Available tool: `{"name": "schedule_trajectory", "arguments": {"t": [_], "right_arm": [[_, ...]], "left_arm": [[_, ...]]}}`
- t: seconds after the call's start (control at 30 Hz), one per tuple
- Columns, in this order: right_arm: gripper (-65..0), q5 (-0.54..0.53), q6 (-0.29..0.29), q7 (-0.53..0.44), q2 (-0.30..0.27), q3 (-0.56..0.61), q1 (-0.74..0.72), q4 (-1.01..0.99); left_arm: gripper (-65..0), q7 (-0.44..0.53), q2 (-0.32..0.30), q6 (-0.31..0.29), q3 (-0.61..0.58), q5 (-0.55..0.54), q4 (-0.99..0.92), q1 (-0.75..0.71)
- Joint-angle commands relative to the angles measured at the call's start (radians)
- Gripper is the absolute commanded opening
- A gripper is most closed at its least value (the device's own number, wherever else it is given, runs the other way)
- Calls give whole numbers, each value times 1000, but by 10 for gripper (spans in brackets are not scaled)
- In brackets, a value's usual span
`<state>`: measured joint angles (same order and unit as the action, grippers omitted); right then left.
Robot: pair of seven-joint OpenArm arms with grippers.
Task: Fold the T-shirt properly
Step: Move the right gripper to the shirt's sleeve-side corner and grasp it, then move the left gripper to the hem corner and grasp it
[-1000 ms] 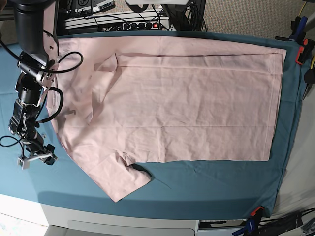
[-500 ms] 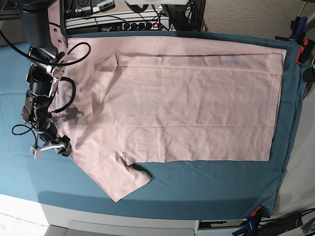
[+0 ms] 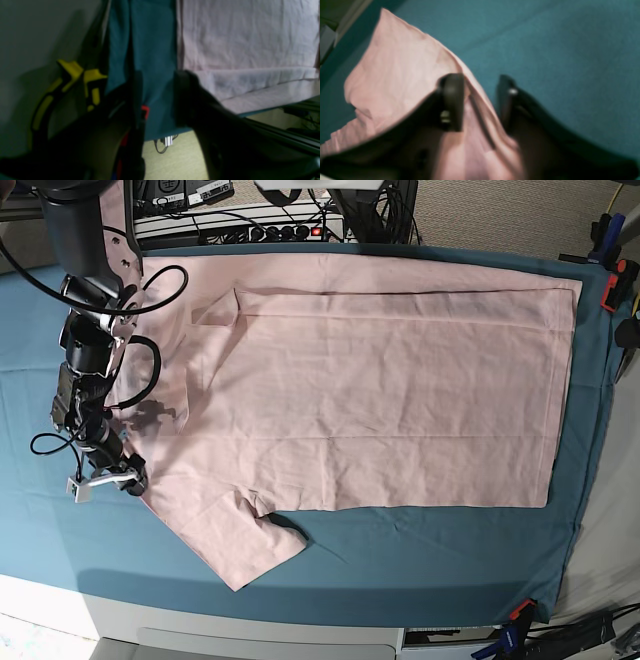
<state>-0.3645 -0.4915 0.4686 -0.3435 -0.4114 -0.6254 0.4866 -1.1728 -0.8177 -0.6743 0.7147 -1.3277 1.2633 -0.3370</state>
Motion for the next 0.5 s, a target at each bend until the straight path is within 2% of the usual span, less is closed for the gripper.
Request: {"name": "schedule_trajectory", "arguments": {"t": [0.0,0.07,0.17,0.27,0.37,0.47], "right_arm": [[-553,-9,-16,-19,-14,-2,-31,16],[-647,-8,-47,-24,-14,-2,-31,16],[-650,13,-97,-31,-14,-2,-31,16],[-650,18,-124,-42,-14,-2,-31,16],[-650,18,-141,-55,-14,-2,-31,16],[-650,18,-142,-58,-14,-2,-31,16]], "left_arm": [[-435,23,-33,-5,10,-18,11,5],[-435,55,-33,-4,10,-18,11,7],[-435,85,-33,7,6,-3,11,53],[-435,137,-38,63,-36,81,11,153],[-435,185,-39,107,-156,183,11,280],[-435,234,-32,137,-336,293,8,414]]}}
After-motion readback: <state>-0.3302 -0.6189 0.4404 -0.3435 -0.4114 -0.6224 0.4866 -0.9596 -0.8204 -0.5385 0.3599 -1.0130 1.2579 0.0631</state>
